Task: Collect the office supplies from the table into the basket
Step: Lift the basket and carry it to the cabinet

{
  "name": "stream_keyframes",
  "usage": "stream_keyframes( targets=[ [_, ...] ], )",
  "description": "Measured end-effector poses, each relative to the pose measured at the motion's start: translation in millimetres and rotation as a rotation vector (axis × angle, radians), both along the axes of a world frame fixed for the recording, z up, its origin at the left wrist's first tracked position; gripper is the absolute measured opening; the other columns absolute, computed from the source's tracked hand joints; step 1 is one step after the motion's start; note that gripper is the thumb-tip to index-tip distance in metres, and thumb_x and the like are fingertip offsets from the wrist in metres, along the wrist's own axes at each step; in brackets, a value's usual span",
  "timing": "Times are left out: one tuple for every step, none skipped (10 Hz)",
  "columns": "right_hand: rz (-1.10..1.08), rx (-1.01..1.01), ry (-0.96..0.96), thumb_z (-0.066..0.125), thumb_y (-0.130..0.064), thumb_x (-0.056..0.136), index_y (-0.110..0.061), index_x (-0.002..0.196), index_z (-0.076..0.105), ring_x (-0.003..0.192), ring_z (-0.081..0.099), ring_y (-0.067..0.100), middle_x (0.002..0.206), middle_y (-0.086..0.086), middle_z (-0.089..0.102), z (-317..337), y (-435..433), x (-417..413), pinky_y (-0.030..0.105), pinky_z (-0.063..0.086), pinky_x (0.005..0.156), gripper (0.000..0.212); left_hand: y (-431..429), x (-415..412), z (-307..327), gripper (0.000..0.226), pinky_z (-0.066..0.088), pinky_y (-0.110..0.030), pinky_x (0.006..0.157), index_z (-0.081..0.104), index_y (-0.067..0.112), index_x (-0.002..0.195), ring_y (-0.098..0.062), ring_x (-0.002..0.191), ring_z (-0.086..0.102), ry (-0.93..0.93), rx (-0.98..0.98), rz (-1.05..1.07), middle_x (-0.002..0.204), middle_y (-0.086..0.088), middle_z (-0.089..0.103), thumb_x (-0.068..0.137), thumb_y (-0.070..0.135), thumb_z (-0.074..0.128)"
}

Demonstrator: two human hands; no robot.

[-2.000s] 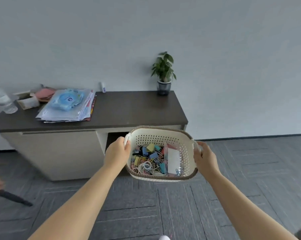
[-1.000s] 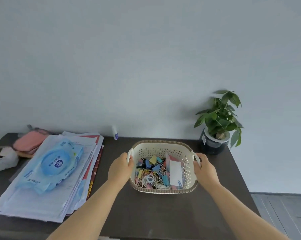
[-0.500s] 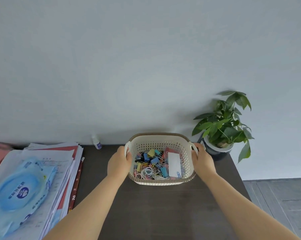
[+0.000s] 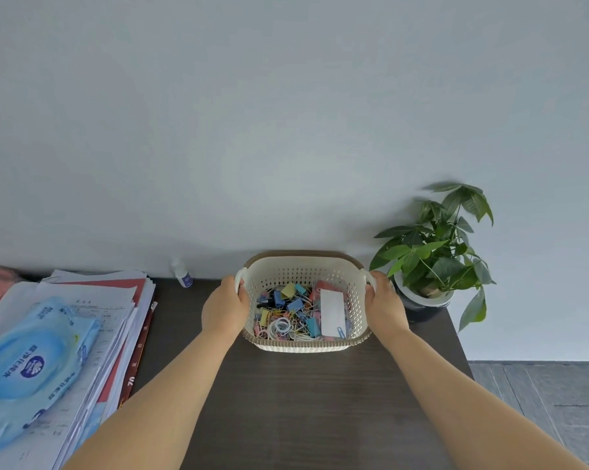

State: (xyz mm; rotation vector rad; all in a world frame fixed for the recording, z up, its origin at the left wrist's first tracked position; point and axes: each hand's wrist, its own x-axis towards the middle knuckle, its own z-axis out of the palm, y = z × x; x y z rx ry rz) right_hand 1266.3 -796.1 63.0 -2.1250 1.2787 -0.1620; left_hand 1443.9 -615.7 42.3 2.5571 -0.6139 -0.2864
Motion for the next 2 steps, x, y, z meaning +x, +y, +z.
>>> stream_keyframes(
  targets=[
    [0.004, 0.01, 0.003, 0.031, -0.019, 0.098, -0.005, 0.133, 0.032, 0.104, 0.057, 0.042, 0.117, 0.026, 0.057, -0.7, -0.9, 0.5, 0.048, 0.05, 0.086, 0.038, -0.1, 0.5, 1.1, 0.029, 0.032, -0.027, 0.048, 0.049, 0.005, 0.117, -0.019, 0.066, 0.052, 0.007, 0.024, -0.009, 0.079, -0.004, 0.054, 0.097, 0.024, 0.038],
    [0.043, 0.032, 0.019, 0.037, -0.028, 0.097, -0.01, 0.137, 0.029, 0.109, 0.056, 0.04, 0.123, 0.022, 0.057, 1.9, -1.7, -3.3, 0.045, 0.048, 0.09, 0.044, 2.3, 1.2, 10.8, 0.033, 0.039, -0.031, 0.057, 0.048, 0.006, 0.118, -0.022, 0.072, 0.055, 0.076, 0.036, -0.033, 0.084, -0.005, 0.057, 0.096, 0.03, 0.041]
  ],
)
